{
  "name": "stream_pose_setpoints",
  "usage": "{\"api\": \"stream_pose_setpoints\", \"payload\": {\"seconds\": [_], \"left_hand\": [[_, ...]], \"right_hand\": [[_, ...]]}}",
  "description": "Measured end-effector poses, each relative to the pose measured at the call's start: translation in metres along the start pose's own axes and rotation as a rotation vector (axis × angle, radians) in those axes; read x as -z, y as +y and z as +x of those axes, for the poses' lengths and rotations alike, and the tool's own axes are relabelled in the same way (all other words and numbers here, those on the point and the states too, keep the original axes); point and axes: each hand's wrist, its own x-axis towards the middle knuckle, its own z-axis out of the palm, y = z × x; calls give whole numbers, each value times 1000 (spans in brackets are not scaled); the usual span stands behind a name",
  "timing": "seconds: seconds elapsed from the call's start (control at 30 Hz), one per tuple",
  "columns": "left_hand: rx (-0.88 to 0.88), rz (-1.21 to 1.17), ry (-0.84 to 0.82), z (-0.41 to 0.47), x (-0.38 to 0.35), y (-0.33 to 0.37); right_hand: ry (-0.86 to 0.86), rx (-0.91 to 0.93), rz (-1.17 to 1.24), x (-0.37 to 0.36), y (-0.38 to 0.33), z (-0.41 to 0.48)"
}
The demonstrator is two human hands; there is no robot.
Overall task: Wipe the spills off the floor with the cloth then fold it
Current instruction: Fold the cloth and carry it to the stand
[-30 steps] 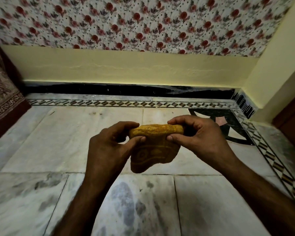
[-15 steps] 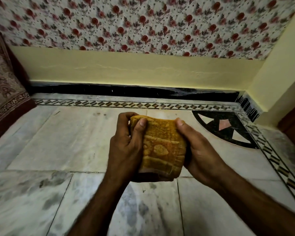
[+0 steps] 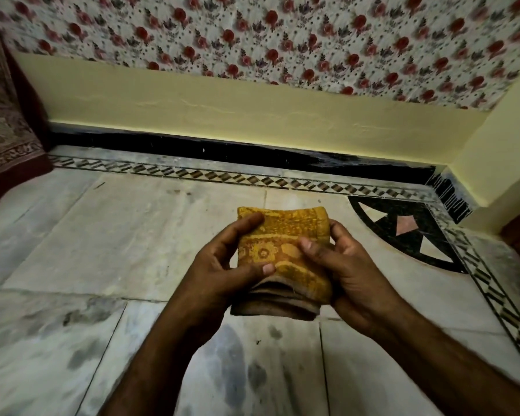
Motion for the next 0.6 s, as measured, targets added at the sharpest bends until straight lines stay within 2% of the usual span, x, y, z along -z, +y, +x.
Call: {"api": "stream_pose_setpoints", "payload": {"seconds": [0.13,0.23,0.43,0.6], "left_hand": [[11,47,-44,18,28,5],[56,45,-78,34,39,32],[48,2,-37,43,20,155],[52,-34,-36,20,-32,281]], "right_hand": [[-52,-66,-98,-3,2,21],[-47,-81,-93,-15,-23,41],[-21,9,-111,-74,-134,44],[-59,57,-202,-118,-261,-6]]}}
